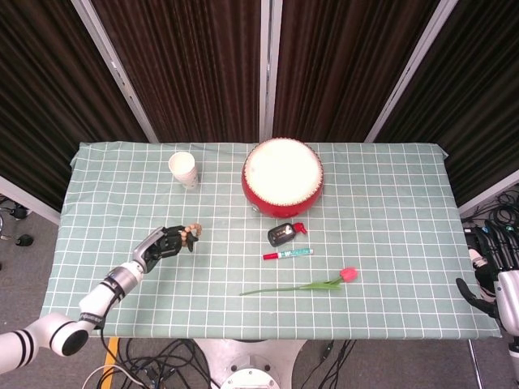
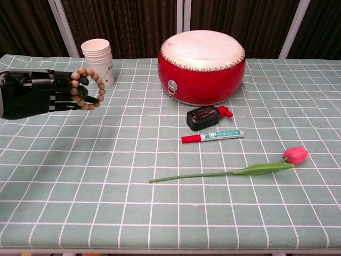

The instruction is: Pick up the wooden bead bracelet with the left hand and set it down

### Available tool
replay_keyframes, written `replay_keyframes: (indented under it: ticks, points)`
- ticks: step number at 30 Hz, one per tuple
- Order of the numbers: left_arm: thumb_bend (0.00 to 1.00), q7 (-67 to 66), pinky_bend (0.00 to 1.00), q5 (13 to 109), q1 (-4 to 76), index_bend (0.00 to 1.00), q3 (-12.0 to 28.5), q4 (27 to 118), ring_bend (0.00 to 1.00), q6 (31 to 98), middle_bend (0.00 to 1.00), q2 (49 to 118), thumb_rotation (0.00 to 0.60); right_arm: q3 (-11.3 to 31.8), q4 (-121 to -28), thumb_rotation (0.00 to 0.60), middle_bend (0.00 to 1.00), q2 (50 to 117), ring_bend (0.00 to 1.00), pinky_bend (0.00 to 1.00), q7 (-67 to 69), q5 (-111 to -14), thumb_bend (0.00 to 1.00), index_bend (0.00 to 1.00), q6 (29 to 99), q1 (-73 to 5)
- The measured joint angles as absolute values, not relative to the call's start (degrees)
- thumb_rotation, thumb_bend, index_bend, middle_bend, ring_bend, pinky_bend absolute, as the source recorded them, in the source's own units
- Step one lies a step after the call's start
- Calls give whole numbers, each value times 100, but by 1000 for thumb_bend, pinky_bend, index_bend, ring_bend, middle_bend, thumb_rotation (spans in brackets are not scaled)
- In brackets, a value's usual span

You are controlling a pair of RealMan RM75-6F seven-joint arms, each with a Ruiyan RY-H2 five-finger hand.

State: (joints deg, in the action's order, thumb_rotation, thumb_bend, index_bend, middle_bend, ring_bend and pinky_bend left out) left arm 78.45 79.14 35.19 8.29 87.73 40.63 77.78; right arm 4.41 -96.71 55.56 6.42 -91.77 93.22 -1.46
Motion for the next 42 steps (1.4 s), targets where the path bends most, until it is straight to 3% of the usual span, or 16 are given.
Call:
replay_keyframes:
  ticks: [3,6,10,18,21,23,27,31,35,42]
  points:
    - [700,7836,124,8001,3508,320,817,8774,156,4119,383,7770,582,443,-9660,600,14,5565,0,0,657,-9172,165,0,9312,-152]
    - [686,7685,127,8125,3499,242,784,8717,122,4233,318,7777,504,442,-9646,600,14,5574,0,0,667,-9175,165,0,9301,-158]
    - [625,7091,122,8333,3487,234,688,8571,92,4447,281,7831,445,441,-9624,600,14,5580,0,0,694,-9175,166,0,9299,-159]
    - [476,4921,104,8534,3428,235,554,8182,75,4972,249,8077,397,433,-9579,600,14,5585,0,0,749,-9169,167,0,9335,-130]
    - [323,3780,89,8579,3400,258,509,8063,75,5164,250,8143,420,430,-9558,600,13,5594,0,0,779,-9174,167,0,9337,-127]
    - [211,2913,81,8579,3372,284,493,8021,75,5300,255,8167,496,425,-9539,600,13,5604,0,0,799,-9181,167,0,9327,-132]
    - [175,1412,81,8459,3232,317,546,8038,86,5761,286,8210,600,414,-9503,600,11,5611,0,0,871,-9169,167,0,9257,-154]
    - [176,670,79,8202,2928,326,706,8125,92,6561,295,8175,600,393,-9470,600,5,5574,0,0,1002,-9120,170,0,9089,-199]
    - [178,758,59,7943,2430,304,841,8149,92,7294,291,7932,600,369,-9418,600,0,5539,0,0,1102,-9064,185,0,8840,-285]
    - [179,658,36,7794,1554,274,580,8246,92,7883,257,7162,600,351,-9270,600,0,5622,0,0,1216,-9054,184,0,8389,-585]
